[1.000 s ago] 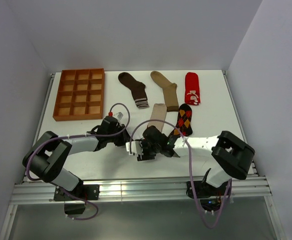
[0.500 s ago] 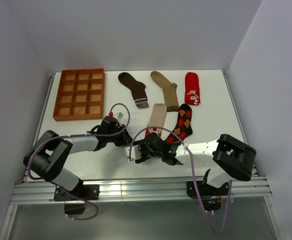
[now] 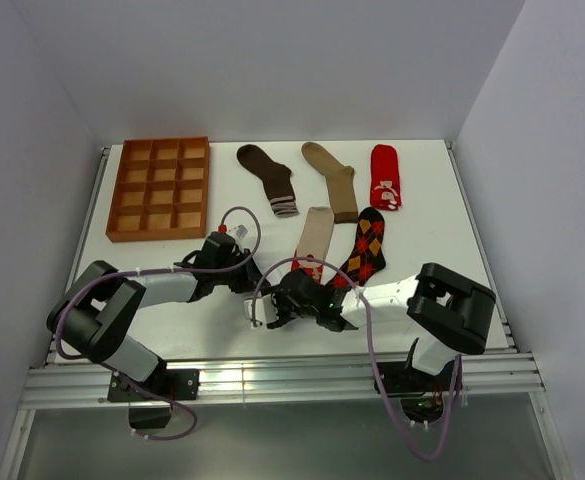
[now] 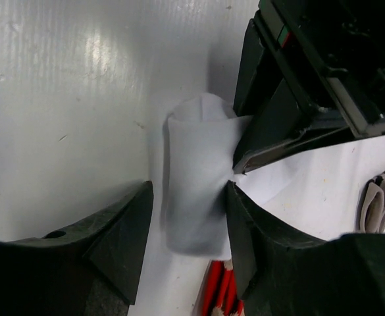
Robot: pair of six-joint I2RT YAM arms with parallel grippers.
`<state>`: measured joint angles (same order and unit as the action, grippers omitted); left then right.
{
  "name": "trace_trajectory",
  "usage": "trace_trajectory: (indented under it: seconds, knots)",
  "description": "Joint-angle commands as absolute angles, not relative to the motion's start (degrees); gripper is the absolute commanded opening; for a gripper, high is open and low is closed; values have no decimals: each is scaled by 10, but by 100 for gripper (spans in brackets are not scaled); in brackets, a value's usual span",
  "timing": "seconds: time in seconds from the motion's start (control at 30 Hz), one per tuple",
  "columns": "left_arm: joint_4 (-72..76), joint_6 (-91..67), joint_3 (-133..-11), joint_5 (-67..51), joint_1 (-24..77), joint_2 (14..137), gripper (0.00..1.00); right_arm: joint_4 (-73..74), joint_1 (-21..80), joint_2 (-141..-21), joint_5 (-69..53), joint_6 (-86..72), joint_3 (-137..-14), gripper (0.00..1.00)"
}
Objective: Roll the socks
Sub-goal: Roll the sock at the center of the board.
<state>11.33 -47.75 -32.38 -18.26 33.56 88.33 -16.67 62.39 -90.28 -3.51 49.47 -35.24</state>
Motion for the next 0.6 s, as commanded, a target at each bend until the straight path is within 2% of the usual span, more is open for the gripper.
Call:
trace_trajectory:
  seconds: [0.0,0.13,0.3,0.37,0.43,0.47,0.57]
  knots:
    - [-5,-454,-294,-176,340,911,0,-189,630,-932,-25,502,-376,53]
    - [13,-451,-294,-185,341,912,0,-182,630,-951,-22,497,-392,36]
    - [13,-450,-296,-187,340,897,1,-101,621,-955,-60,487,-437,25]
    - [10,-455,-299,-181,340,876,8,-27,612,-958,-82,482,-469,22]
    - [7,-457,-302,-173,340,858,17,47,606,-961,-118,477,-492,21]
    - [4,-459,-307,-168,340,839,25,70,599,-965,-130,475,-513,21]
    - [-20,-465,-319,-135,340,801,39,140,583,-972,-178,465,-545,21]
